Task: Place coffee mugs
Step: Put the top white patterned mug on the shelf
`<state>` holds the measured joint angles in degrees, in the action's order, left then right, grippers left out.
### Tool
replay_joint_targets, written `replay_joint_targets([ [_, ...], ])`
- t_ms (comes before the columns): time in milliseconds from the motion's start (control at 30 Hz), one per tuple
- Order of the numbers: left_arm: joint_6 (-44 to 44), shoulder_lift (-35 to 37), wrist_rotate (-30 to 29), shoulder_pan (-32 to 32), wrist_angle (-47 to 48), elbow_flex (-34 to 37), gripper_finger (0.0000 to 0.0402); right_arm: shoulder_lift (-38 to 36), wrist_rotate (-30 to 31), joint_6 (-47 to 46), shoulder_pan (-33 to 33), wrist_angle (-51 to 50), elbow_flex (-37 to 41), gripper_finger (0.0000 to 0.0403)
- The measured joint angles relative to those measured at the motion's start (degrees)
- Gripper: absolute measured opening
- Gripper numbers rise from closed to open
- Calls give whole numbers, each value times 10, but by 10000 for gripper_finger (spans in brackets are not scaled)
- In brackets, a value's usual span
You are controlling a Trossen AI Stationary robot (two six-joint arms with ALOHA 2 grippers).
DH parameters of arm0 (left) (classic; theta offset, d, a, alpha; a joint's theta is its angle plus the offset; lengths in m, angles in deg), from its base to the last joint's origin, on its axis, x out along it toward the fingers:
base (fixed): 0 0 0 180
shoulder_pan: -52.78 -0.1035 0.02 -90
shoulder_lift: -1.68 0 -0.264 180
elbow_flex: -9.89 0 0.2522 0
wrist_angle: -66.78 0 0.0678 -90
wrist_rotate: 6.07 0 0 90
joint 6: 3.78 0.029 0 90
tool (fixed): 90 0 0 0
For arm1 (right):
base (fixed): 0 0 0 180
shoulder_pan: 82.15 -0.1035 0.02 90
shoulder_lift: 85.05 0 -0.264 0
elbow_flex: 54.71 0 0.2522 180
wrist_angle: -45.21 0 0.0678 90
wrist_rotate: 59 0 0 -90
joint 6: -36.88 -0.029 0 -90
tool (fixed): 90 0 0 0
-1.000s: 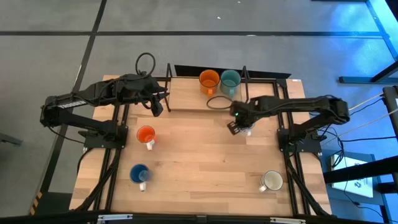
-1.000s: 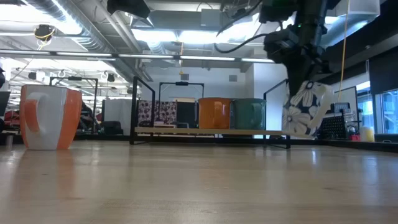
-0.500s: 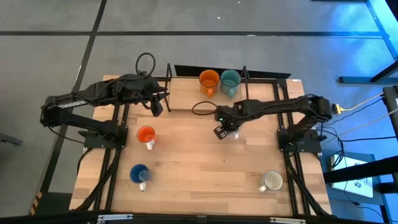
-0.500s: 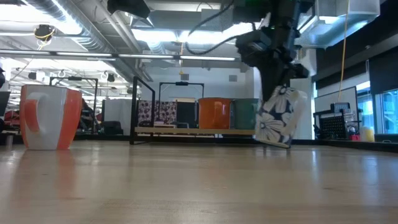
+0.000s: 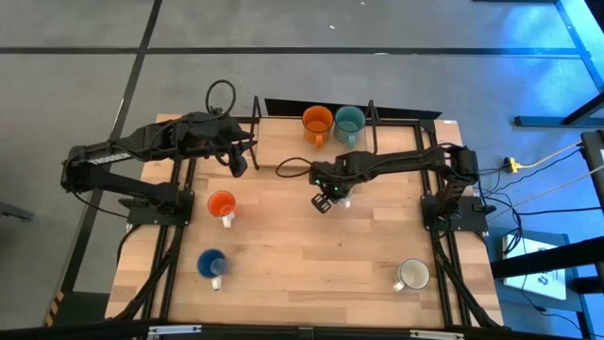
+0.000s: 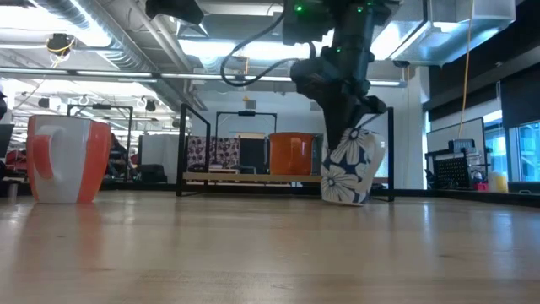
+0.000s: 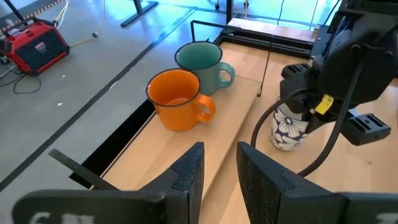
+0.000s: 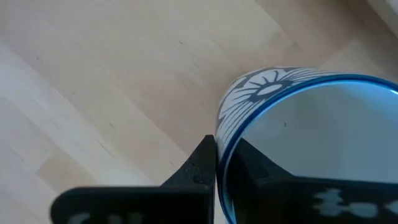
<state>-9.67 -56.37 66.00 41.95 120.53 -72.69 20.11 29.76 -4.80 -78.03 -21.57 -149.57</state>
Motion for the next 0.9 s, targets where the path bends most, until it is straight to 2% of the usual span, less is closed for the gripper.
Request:
replay_joint_targets([
  [200, 0, 0, 0, 0, 0, 0, 88, 0, -4, -3, 0, 12, 0, 28],
  [533, -13, 0, 0, 0, -3, 0, 88, -15, -3, 35, 0, 45, 0, 155],
  [667, -52, -5, 3, 0, -19, 0, 92, -71, 5, 104, 0, 33, 0, 187],
  [800, -88, -30, 14, 0, -33, 0, 117, -153, 45, 177, -1, 9, 1, 203],
  [900, -115, -70, 72, 2, -65, -9, 140, -232, 90, 227, -7, 5, 24, 206],
])
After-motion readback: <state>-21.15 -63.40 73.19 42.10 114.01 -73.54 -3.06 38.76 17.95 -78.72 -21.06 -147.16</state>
